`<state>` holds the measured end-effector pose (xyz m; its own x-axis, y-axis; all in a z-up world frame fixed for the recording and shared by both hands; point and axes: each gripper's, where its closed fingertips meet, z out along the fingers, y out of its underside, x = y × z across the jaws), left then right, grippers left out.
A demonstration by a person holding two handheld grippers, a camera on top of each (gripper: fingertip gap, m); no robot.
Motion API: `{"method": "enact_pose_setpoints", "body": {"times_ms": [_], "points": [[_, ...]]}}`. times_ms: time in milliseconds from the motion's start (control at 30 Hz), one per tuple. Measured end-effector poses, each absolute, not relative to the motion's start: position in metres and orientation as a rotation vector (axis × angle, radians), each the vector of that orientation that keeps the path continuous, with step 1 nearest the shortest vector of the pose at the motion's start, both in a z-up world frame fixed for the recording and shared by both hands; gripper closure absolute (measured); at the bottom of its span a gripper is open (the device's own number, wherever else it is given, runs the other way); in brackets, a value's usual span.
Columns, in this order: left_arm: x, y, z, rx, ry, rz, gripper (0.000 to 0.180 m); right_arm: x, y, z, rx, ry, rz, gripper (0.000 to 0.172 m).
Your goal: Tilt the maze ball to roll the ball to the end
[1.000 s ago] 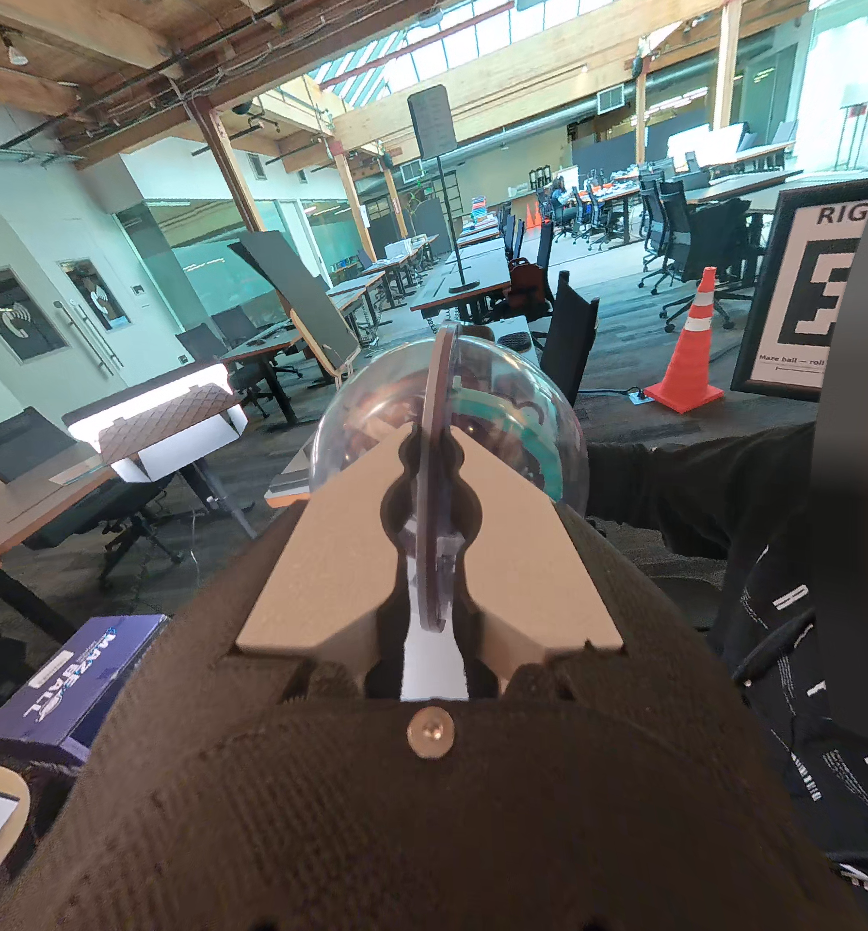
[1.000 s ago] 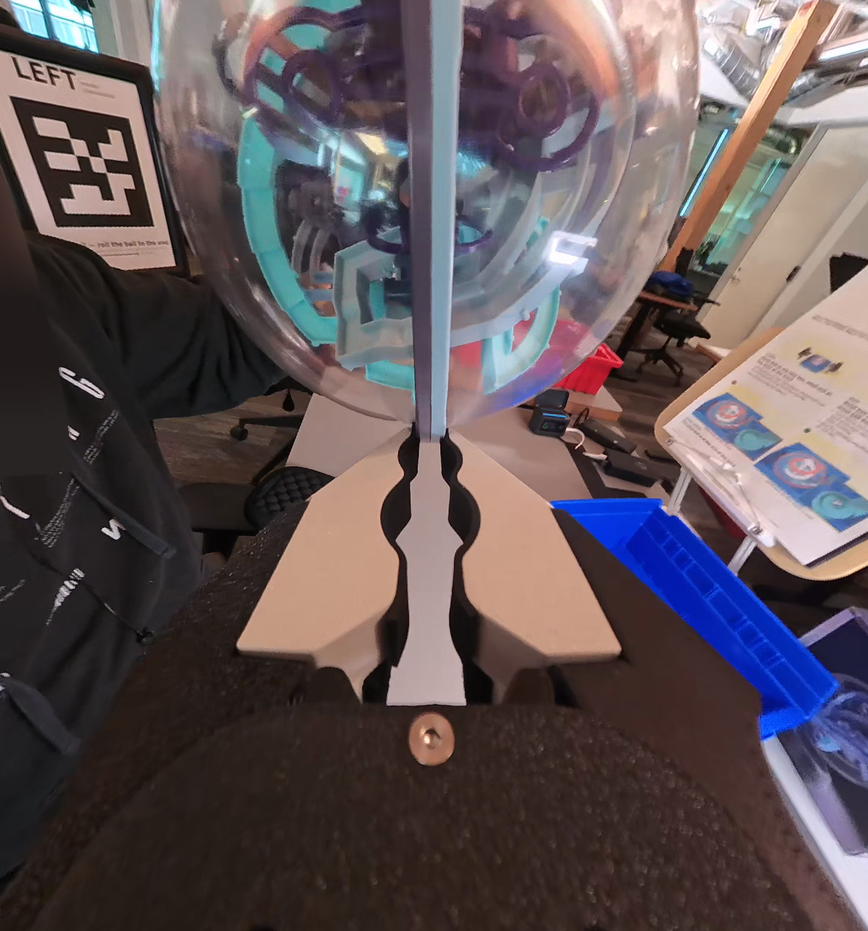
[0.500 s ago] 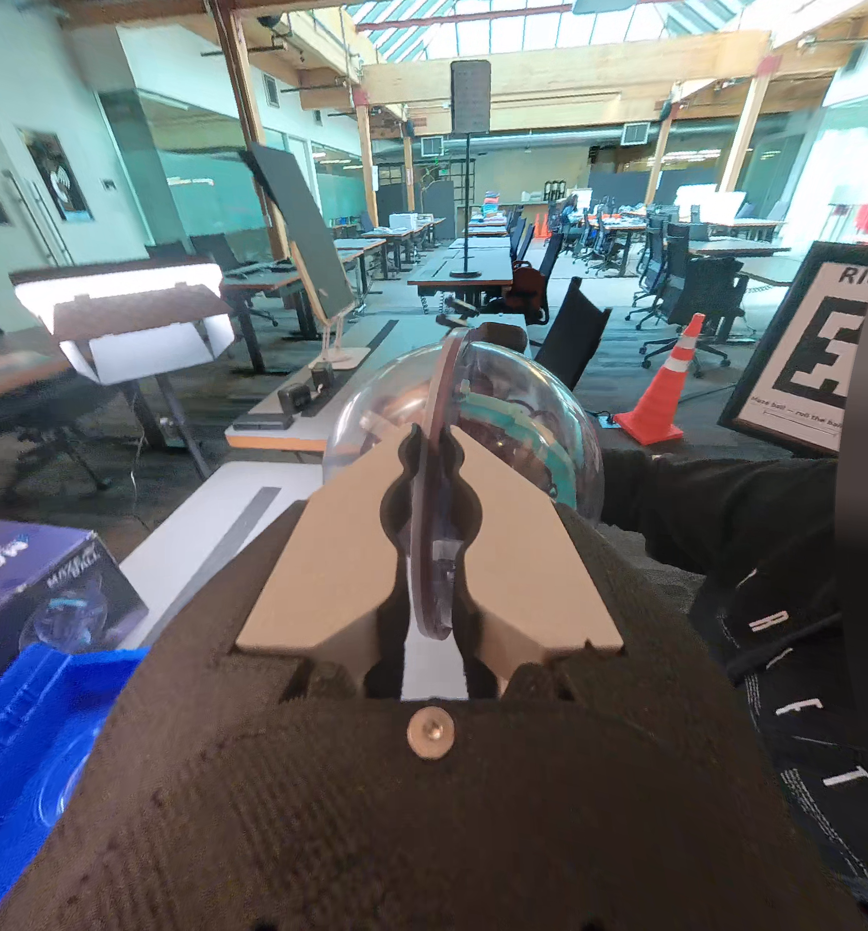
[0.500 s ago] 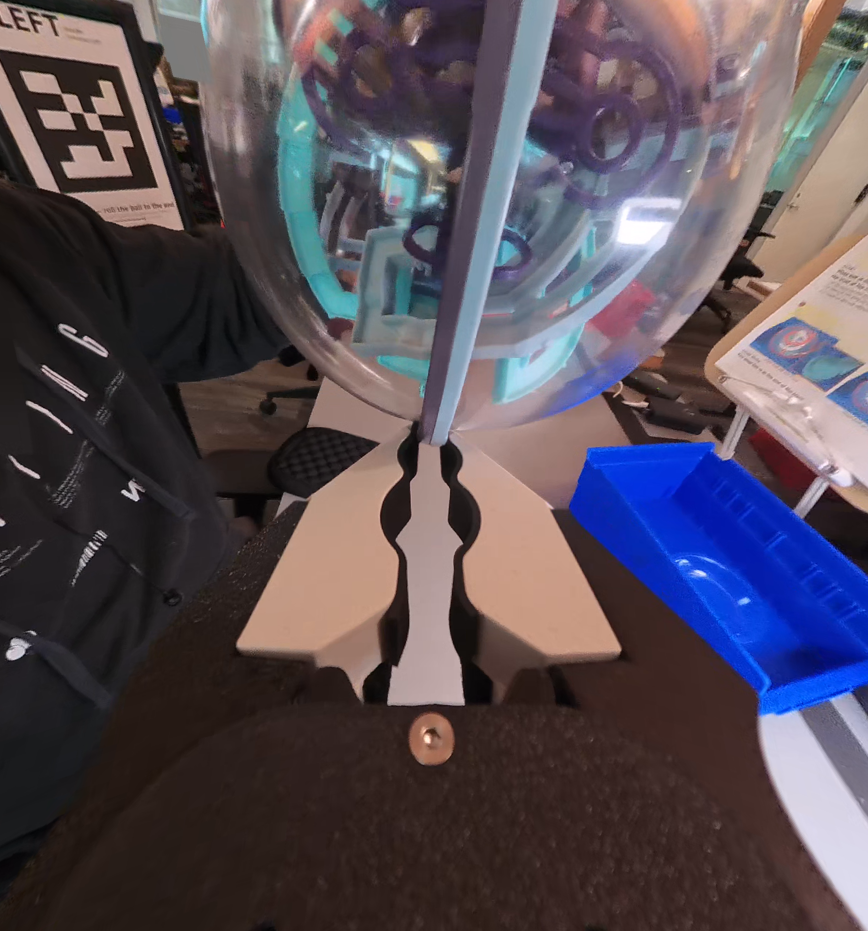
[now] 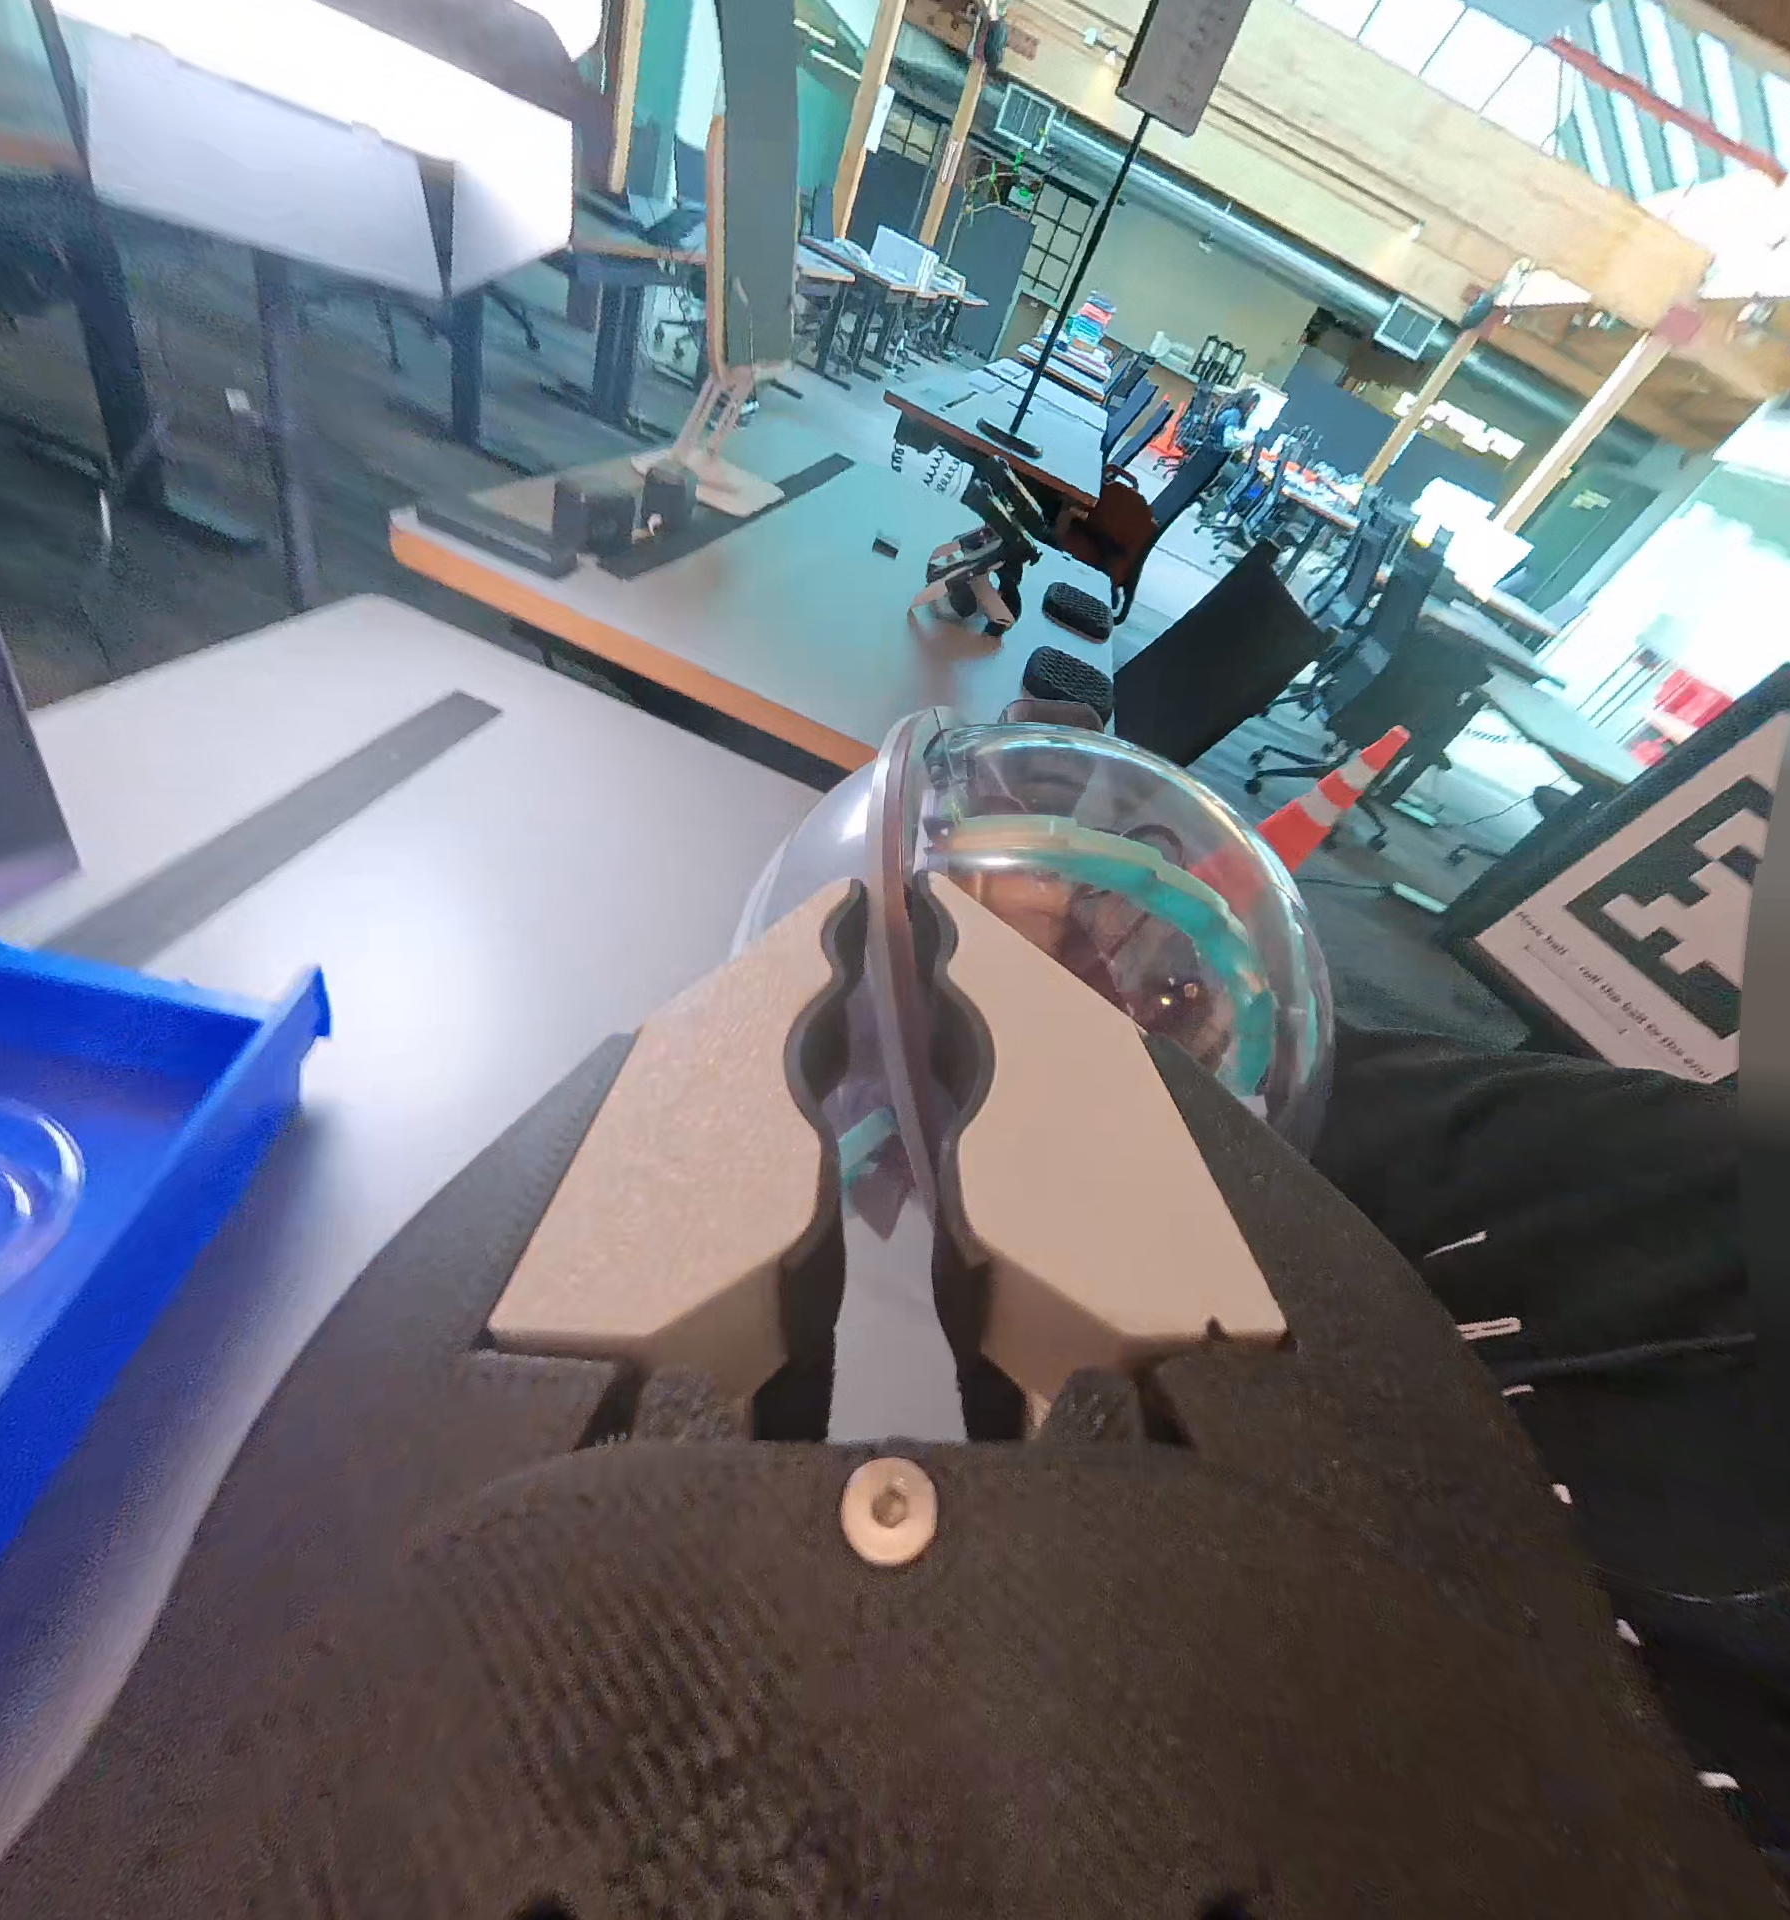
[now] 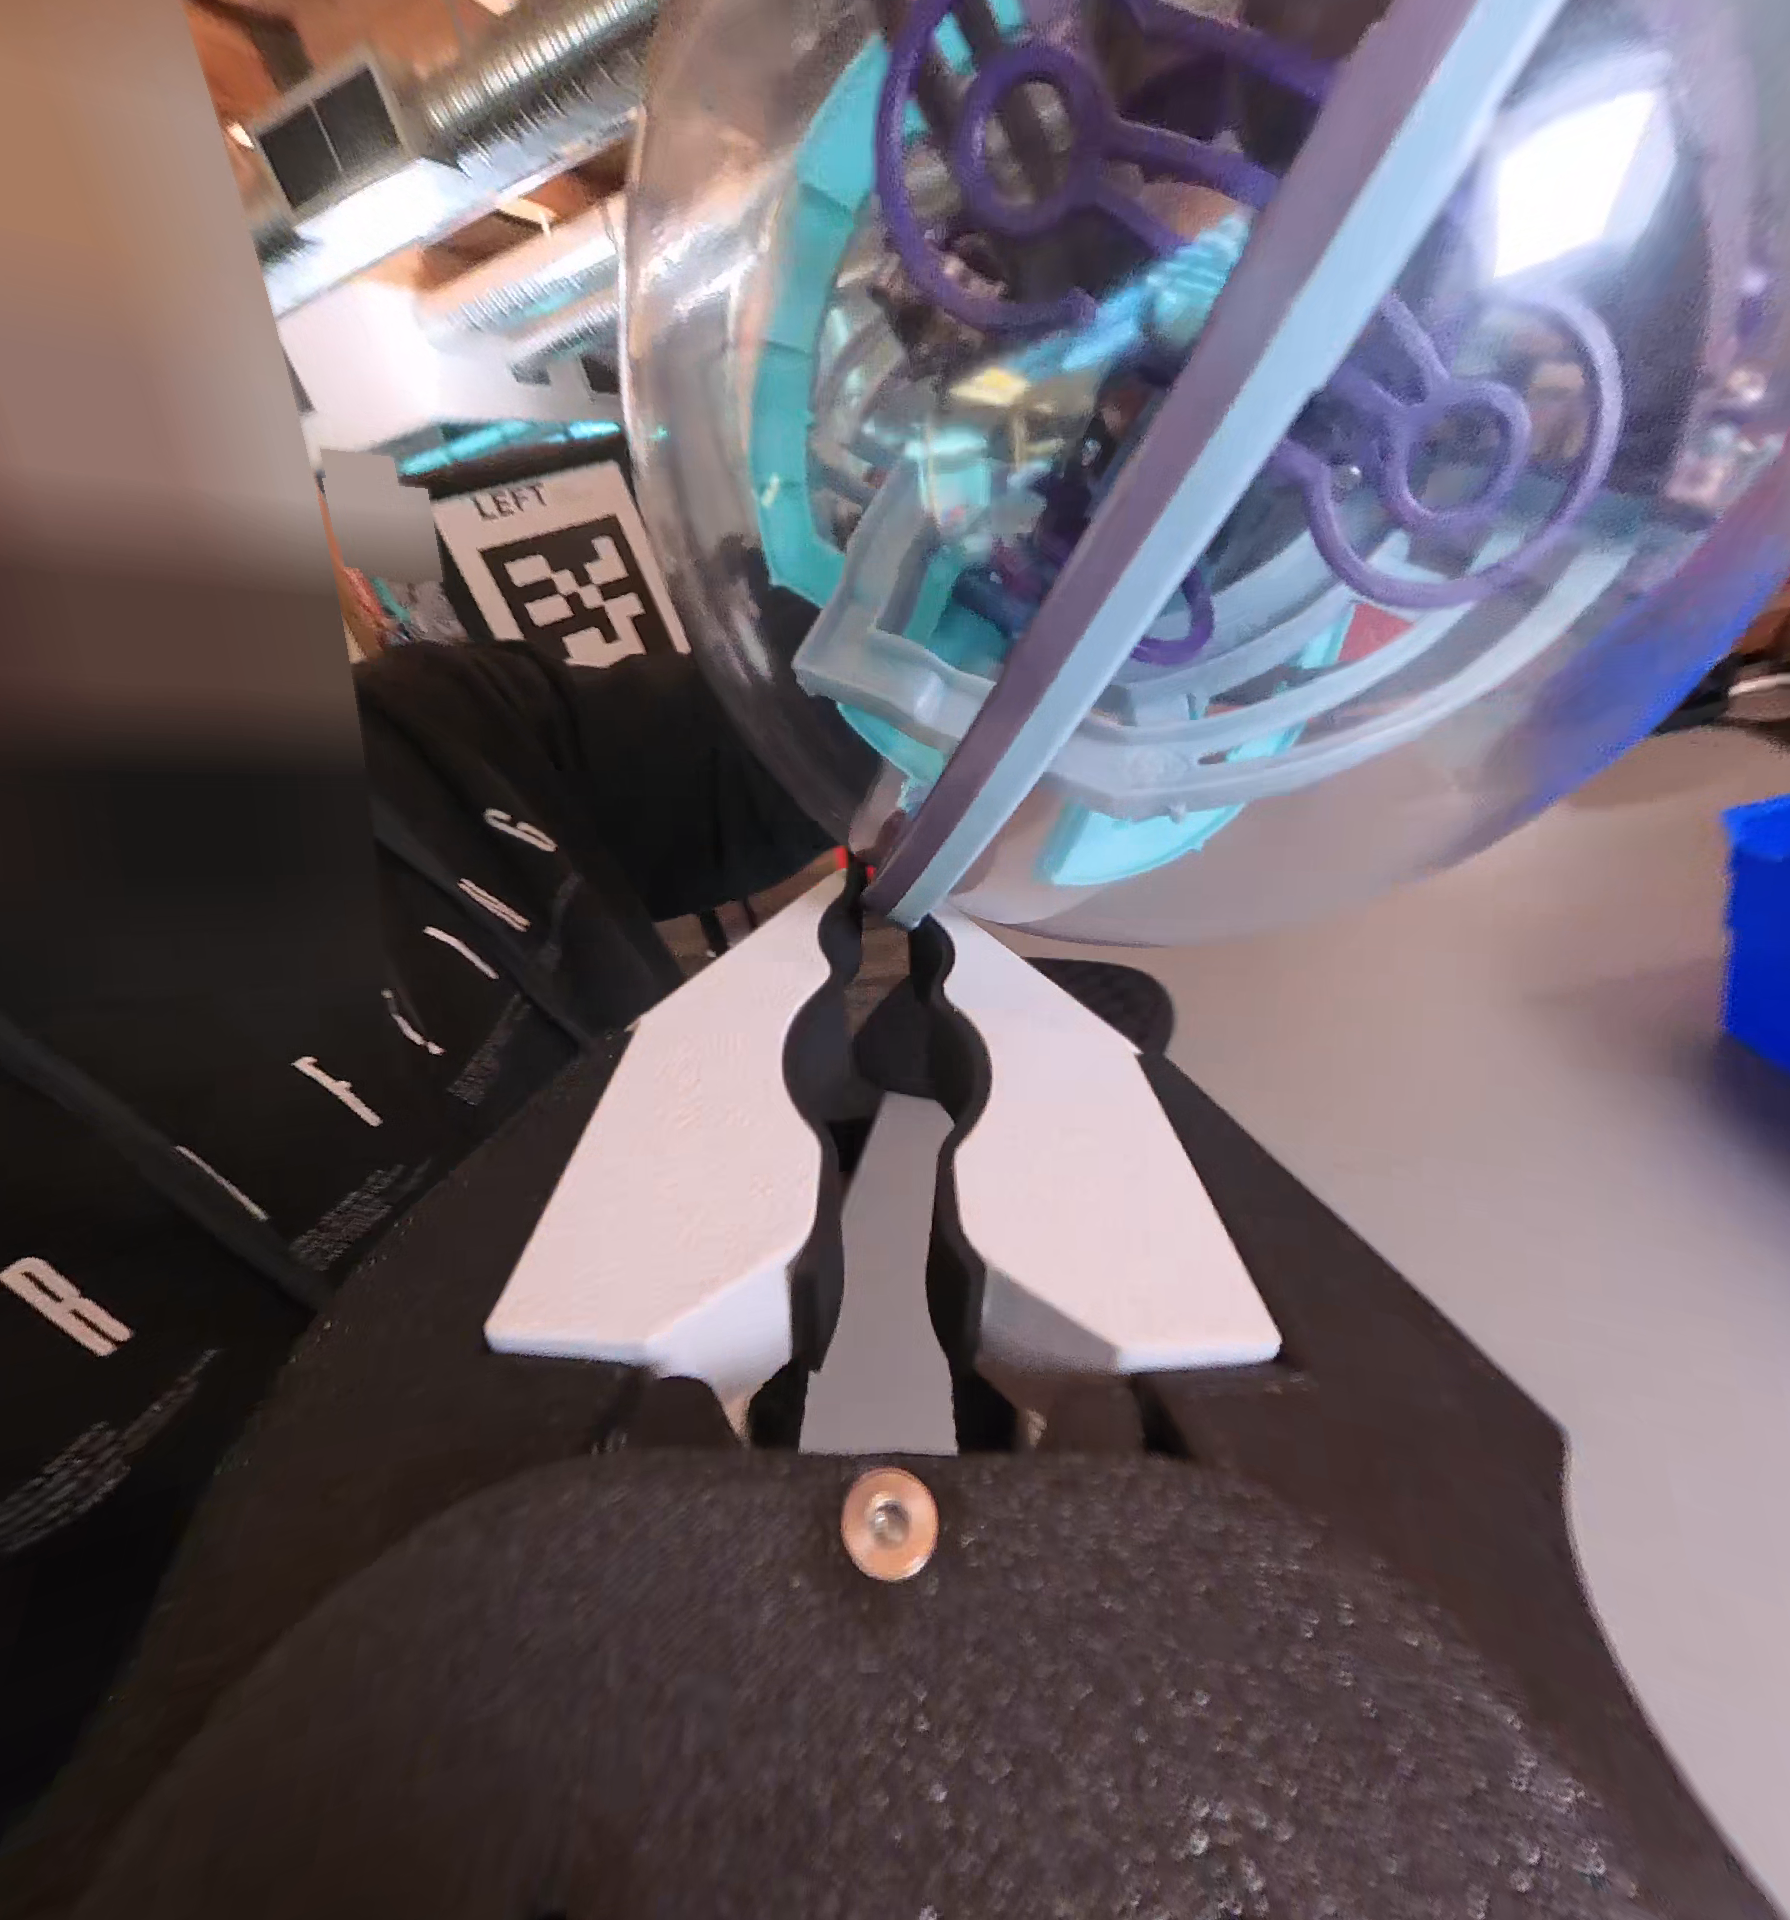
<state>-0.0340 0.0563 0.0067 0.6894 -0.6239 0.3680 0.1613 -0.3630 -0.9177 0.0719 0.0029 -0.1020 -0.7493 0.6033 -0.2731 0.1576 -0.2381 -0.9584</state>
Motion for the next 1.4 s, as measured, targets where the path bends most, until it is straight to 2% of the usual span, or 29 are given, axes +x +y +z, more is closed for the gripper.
{"method": "enact_pose_setpoints", "body": {"times_ms": [133,333,500,800,1033,1400], "points": [[-0.046,0.063,-0.054,-1.818,0.215,-1.041,0.175,0.083,-0.013,-0.117,-1.002,-1.668,2.253,0.167],[-0.053,0.061,-0.174,-1.874,-0.069,-1.298,0.175,0.089,-0.017,-0.179,-1.370,-1.509,2.485,0.168],[-0.050,0.054,-0.209,-1.884,-0.135,-1.355,0.175,0.094,-0.018,-0.196,-1.459,-1.467,2.526,0.168],[-0.056,0.052,-0.172,-1.836,-0.004,-1.179,0.176,0.089,-0.013,-0.201,-1.324,-1.613,2.386,0.167],[-0.052,0.041,-0.104,-1.726,0.225,-0.946,0.176,0.080,-0.001,-0.187,-1.126,-1.789,2.129,0.167],[-0.027,0.001,-0.003,-1.484,0.523,-0.670,0.175,0.069,0.022,-0.132,-0.925,-1.948,1.690,0.167]]}}
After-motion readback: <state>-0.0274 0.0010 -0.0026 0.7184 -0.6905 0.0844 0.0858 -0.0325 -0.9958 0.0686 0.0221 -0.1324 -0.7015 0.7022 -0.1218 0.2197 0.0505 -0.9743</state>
